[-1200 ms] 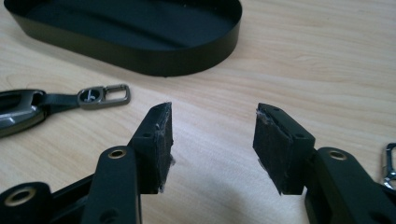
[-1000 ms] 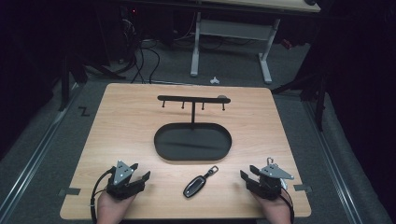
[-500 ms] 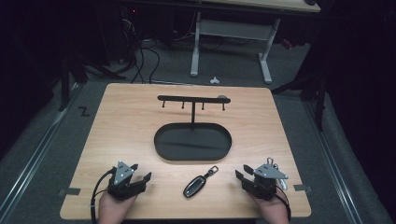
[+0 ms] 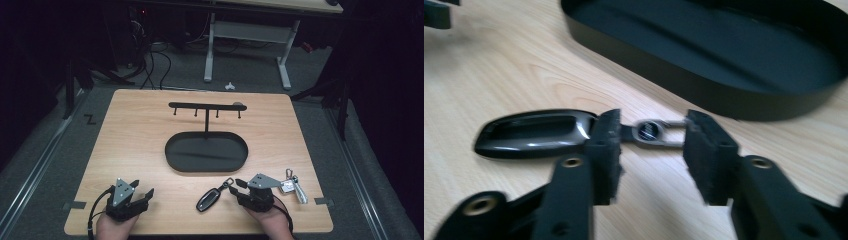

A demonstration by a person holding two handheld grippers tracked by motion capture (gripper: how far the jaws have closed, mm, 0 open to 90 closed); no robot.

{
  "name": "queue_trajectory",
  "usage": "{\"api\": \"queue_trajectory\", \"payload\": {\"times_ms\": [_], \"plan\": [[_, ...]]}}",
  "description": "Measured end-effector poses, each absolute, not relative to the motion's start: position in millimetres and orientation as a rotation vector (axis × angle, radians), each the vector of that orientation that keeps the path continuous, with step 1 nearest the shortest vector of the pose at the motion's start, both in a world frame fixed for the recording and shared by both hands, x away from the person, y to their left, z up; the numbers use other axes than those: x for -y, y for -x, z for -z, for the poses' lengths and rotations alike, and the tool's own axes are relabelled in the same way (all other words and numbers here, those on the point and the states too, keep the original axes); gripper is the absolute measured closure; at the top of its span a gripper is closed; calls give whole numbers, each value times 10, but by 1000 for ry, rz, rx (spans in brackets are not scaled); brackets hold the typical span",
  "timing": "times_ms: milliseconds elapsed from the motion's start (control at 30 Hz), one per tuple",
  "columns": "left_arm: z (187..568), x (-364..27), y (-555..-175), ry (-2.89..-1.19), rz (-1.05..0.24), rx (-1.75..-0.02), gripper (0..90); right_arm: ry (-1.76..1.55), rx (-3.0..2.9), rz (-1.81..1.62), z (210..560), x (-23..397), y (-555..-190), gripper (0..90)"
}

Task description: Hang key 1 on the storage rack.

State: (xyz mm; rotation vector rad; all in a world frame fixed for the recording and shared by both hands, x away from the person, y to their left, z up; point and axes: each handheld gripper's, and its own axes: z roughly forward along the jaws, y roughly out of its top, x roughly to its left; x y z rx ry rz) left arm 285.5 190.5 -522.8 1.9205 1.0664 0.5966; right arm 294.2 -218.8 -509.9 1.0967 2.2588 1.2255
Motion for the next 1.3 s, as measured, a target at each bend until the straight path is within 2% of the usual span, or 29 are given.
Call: {"api": "queue_trajectory", "payload": {"times_ms": [67,100,133,167,200,233,267,667,1300], "plan": [[5237,-1928,-2840,-1915,-598,-1068,355,-1061,-2288,-1247,5095,2091,-2946,708],[5240,-1941,-2833,-1916,-598,-1072,355,-1061,-2288,-1247,5095,2091,-2946,708],[5243,-1950,-2828,-1916,-598,-1075,354,-1029,-2315,-1260,5093,2015,-2940,766],[5247,-1958,-2823,-1914,-598,-1078,354,-1029,-2315,-1260,5093,2015,-2940,766],[5251,-1970,-2812,-1913,-600,-1080,353,-1006,-2353,-1280,5094,1927,-2937,822],[5251,-1970,-2812,-1913,-600,-1080,352,-1006,-2353,-1280,5094,1927,-2937,822],[5254,-1972,-2805,-1913,-601,-1081,351,-977,-2380,-1278,5099,1851,-2925,861],[5266,-1980,-2770,-1919,-601,-1077,345,-898,-2476,-1213,5200,1617,-2906,874],[5239,-1714,-2921,-1941,-565,-982,343,-953,-2468,-1151,5222,1862,-2804,887]]}}
